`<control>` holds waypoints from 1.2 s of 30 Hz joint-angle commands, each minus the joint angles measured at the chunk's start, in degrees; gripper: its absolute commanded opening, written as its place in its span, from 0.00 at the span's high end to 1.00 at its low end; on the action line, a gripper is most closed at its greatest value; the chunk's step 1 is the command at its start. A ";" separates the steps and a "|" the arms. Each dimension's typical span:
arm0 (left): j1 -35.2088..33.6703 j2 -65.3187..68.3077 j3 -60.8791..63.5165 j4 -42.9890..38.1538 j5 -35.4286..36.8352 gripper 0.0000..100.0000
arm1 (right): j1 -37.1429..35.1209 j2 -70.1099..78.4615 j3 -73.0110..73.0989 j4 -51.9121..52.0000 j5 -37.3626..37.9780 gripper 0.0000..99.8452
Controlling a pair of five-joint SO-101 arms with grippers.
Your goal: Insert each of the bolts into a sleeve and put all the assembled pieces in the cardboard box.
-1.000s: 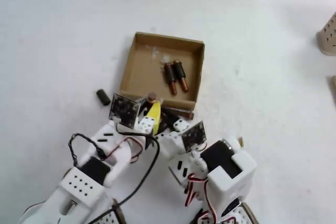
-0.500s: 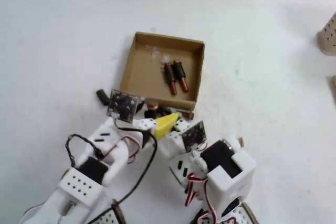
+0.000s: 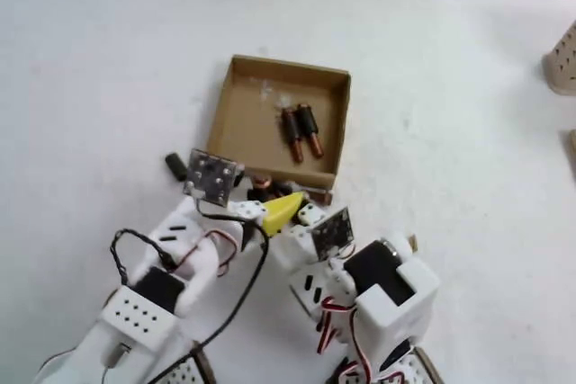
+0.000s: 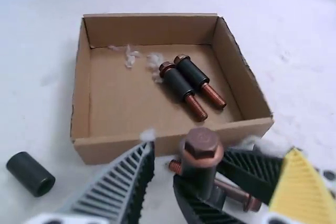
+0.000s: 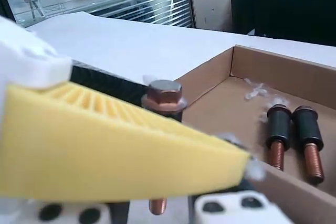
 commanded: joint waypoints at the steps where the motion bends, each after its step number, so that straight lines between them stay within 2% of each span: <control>1: 0.13 -0.04 -5.36 -1.93 0.70 0.62 | 0.31 -0.31 -0.18 -0.40 -0.26 0.98; 5: 0.22 -0.04 -9.41 -1.58 4.57 0.62 | 0.31 -0.31 -0.18 -0.40 -0.26 0.98; 13: -0.22 -2.07 -11.43 -1.05 5.19 0.62 | 0.31 -0.31 -0.18 -0.40 -0.26 0.98; 26: -0.48 -33.54 -11.52 24.97 5.10 0.62 | 0.31 -0.31 -0.26 -0.22 -0.26 0.98; 30: -6.02 -39.69 -11.69 29.45 5.01 0.62 | 0.40 -0.31 -0.26 -0.22 -0.26 0.98; 36: -15.25 -39.34 -11.52 33.85 4.84 0.62 | 0.40 -0.31 -0.26 -0.13 -0.26 0.98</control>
